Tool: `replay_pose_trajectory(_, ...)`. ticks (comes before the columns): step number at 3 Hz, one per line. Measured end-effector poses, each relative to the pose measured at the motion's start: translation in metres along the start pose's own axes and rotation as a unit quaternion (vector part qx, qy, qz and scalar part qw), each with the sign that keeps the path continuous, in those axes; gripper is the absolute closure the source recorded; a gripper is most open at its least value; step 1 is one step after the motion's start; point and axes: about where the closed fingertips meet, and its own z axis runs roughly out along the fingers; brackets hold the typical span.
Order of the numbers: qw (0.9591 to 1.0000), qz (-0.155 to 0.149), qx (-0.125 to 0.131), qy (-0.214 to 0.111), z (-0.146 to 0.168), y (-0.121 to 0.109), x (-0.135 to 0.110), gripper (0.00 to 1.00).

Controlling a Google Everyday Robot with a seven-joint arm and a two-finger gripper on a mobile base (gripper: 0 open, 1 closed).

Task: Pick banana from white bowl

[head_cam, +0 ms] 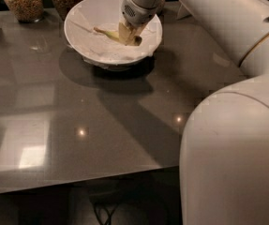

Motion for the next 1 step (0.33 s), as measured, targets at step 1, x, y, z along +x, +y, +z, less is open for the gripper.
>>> replay_pose_trajectory(1,0.9978,-0.045,0.033,-0.037,-0.0330,0.0028,0.0010,1.00)
